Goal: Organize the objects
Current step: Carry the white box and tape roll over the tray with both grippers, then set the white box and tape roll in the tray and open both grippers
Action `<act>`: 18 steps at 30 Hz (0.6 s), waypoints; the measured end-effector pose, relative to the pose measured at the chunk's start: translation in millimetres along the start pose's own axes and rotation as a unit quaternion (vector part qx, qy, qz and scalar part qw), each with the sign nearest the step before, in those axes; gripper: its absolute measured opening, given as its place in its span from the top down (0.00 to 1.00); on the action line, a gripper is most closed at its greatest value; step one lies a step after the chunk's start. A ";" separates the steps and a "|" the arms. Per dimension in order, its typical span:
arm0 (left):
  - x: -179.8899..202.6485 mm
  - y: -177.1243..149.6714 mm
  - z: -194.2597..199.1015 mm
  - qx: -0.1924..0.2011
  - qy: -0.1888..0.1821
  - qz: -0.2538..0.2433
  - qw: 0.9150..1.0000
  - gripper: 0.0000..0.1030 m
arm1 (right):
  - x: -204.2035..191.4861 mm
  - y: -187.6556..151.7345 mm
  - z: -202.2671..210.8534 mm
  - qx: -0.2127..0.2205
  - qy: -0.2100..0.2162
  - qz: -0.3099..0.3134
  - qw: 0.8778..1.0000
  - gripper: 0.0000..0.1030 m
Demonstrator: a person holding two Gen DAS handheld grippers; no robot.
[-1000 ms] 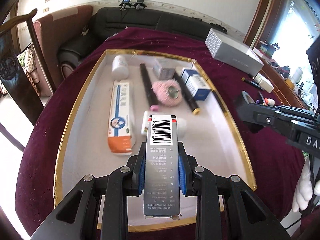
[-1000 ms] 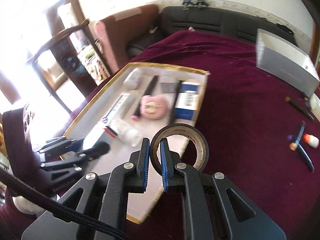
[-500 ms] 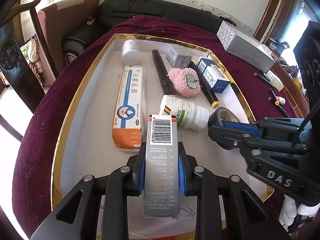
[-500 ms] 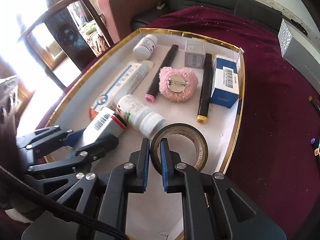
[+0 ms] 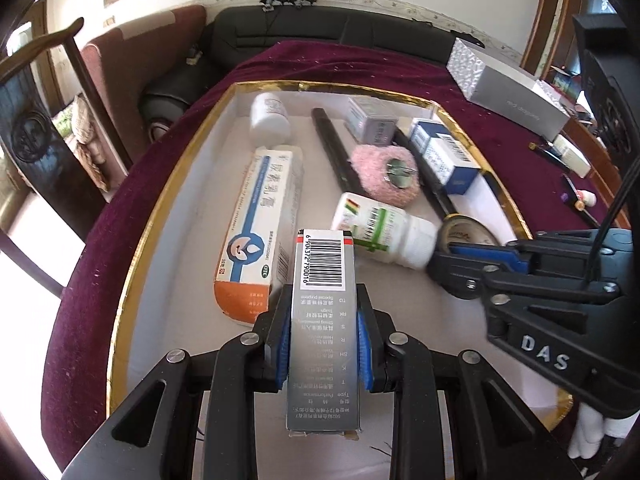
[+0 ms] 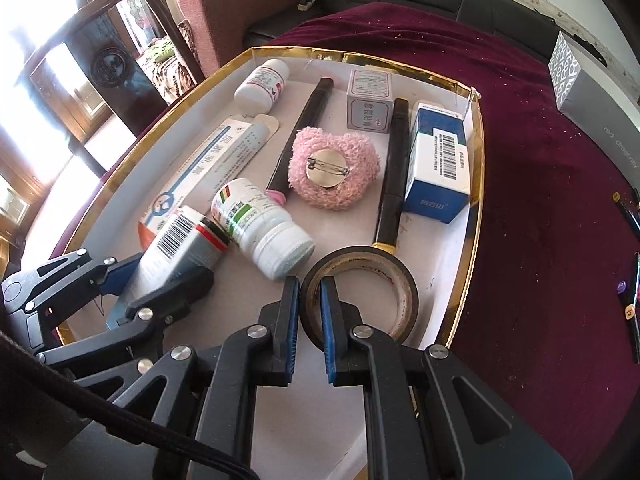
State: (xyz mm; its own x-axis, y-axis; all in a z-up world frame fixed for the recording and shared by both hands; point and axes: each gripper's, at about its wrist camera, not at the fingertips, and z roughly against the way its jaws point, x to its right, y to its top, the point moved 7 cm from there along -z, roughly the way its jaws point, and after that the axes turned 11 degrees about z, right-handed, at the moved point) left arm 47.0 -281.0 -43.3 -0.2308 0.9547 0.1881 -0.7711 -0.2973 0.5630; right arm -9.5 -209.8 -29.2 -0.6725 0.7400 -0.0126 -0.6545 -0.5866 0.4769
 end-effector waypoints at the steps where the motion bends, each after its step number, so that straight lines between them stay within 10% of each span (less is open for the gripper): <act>1: -1.4 0.3 0.1 0.003 0.002 0.001 1.000 0.77 | -0.2 0.7 -0.2 0.000 0.000 0.000 1.000 0.92; 18: -4.5 2.2 2.4 0.011 0.007 0.013 1.000 0.63 | 2.2 2.9 2.8 0.011 0.006 -0.012 1.000 0.91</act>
State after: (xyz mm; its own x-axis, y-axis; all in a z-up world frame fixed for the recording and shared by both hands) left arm 47.8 -286.0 -41.0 -0.2596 0.9464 0.1922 -0.7514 -0.3229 0.5754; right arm -11.9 -209.0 -25.3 -0.6605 0.7501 -0.0347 -0.6634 -0.5613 0.4948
